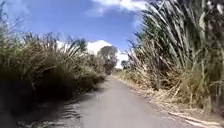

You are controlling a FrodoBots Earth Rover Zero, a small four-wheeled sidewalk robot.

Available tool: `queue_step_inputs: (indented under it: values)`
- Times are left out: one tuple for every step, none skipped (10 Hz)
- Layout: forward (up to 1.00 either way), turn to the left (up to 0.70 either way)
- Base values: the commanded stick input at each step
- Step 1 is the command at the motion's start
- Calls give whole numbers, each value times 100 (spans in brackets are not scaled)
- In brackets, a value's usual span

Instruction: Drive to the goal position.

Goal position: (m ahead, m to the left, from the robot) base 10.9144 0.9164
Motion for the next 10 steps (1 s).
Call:
queue_step_inputs:
  values:
    - [70, 14]
    - [70, 14]
    - [70, 14]
    - [70, 14]
    - [70, 14]
    - [70, 14]
    - [70, 13]
    - [70, 0]
    - [70, 0]
    - [70, 0]
